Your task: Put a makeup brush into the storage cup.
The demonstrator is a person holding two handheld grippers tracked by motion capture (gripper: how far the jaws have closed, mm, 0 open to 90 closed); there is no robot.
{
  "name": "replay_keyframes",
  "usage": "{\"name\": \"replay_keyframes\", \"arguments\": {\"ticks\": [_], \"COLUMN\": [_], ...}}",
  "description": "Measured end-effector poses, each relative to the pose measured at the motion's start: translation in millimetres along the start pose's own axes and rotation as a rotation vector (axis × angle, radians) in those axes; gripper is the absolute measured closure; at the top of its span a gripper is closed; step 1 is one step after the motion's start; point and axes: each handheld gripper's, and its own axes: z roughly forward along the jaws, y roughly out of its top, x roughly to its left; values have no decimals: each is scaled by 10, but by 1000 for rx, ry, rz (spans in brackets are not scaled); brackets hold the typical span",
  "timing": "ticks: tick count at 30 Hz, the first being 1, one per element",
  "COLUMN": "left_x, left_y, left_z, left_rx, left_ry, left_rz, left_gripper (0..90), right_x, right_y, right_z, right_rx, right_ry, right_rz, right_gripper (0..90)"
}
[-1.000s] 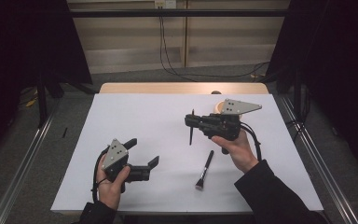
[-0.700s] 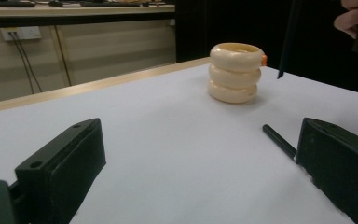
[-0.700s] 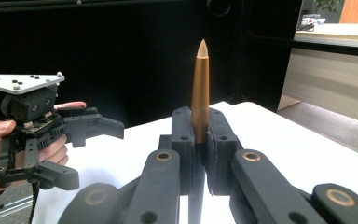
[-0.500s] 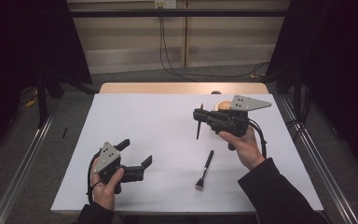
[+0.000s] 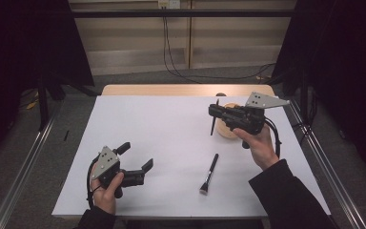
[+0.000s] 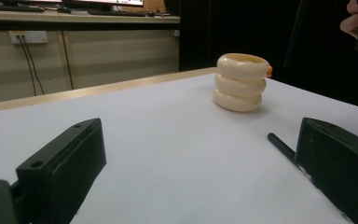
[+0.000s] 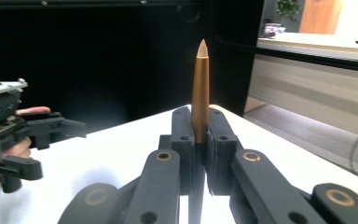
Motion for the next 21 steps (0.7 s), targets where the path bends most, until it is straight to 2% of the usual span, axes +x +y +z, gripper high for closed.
{"name": "replay_keyframes", "arguments": {"ticks": [7, 13, 17, 21], "left_x": [8, -3, 5, 16], "left_y": [4, 2, 3, 3], "left_z": [2, 14, 7, -10], "left_rx": [-10, -8, -11, -13], "left_ry": [-16, -15, -16, -13], "left_rz": [13, 12, -4, -5], "left_gripper": [16, 18, 20, 20], "right_x": [-122, -250, -333, -399], "right_y": [73, 70, 81, 113], "right_z": [-74, -111, -106, -102], "right_rx": [-5, -12, -4, 0], "right_ry": [-56, -76, -85, -97], "right_rz": [-3, 15, 3, 13], "right_gripper": [836, 836, 836, 836]}}
